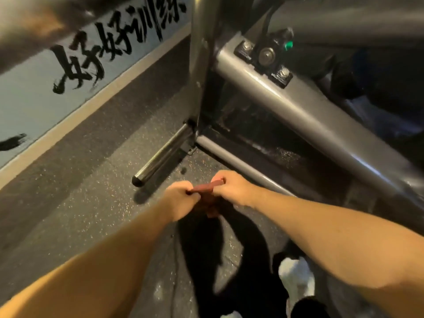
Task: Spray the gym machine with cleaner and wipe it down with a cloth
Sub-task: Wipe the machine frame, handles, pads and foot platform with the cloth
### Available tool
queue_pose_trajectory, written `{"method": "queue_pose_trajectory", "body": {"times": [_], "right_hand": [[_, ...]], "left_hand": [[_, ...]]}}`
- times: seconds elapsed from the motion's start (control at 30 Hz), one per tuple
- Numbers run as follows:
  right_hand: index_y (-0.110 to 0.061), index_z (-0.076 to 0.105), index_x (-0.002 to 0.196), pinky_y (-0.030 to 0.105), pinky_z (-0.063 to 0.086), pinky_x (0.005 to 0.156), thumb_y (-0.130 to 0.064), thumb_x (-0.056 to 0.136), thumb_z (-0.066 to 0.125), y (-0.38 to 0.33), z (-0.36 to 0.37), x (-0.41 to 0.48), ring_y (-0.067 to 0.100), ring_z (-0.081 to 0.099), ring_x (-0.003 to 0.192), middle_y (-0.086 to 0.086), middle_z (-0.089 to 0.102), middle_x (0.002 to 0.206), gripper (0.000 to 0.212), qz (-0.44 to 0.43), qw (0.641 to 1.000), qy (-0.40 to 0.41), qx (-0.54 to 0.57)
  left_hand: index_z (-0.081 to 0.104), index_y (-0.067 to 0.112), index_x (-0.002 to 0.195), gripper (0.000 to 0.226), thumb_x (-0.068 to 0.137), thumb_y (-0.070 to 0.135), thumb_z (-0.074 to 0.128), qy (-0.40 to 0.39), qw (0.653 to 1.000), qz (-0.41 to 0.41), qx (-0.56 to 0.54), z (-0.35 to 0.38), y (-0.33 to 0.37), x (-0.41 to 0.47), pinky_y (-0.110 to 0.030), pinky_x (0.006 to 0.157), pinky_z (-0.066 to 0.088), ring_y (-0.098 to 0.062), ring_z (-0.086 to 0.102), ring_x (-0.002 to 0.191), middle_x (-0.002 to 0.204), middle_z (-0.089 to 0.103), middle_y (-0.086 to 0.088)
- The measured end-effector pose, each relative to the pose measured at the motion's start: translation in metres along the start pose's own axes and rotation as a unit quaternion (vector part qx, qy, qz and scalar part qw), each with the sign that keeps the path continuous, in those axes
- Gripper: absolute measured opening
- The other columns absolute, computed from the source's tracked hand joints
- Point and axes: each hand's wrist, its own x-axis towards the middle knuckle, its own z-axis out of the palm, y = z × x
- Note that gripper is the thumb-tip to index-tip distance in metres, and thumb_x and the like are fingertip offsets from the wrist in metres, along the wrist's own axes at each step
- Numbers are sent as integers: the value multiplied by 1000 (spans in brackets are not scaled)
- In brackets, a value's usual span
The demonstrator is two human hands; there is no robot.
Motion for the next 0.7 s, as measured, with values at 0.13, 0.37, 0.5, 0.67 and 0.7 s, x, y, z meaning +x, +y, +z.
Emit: {"method": "queue_pose_trajectory", "body": {"times": [0.13, 0.37, 0.5, 0.67, 0.7], "right_hand": [[-17, 71, 98, 9, 41, 61, -11, 83, 80, 3, -7, -9, 3, 58, 75, -10, 65, 84, 18, -23, 1000, 4, -21], [-18, 75, 95, 20, 46, 73, -18, 89, 81, 16, -6, -25, 5, 62, 77, -4, 73, 89, 8, -31, 998, 46, -30], [-28, 76, 84, 28, 52, 71, -31, 90, 80, 29, 9, -44, 15, 68, 80, -2, 75, 84, 8, -19, 992, 115, -53], [-19, 68, 88, 43, 64, 67, -19, 103, 63, 2, 31, -89, 27, 72, 65, 8, 72, 76, 16, 42, 987, 130, 84], [-16, 66, 94, 49, 64, 70, -14, 106, 57, -6, 36, -97, 31, 72, 69, 12, 71, 80, 15, 65, 979, 122, 151]], "left_hand": [[53, 19, 70, 27, 94, 29, 61, -3, 1000, -8, 21, -12, 13, -9, -33, 63, 37, -22, 53, 74, 74, 56, -2], [63, 16, 87, 19, 85, 30, 76, -9, 998, 5, -57, -6, 3, -22, -37, 70, 53, -20, 66, 81, 83, 69, -4], [58, 23, 90, 20, 91, 36, 74, 4, 999, 37, 30, -10, -6, -43, -29, 64, 46, -14, 64, 79, 86, 67, 0], [56, 18, 89, 22, 92, 29, 75, 26, 997, 67, -16, -27, 1, -88, -26, 58, 42, -14, 61, 72, 81, 64, 0], [57, 18, 90, 20, 92, 28, 75, 21, 997, 70, -24, -32, 3, -100, -27, 60, 43, -14, 62, 73, 80, 64, 0]]}}
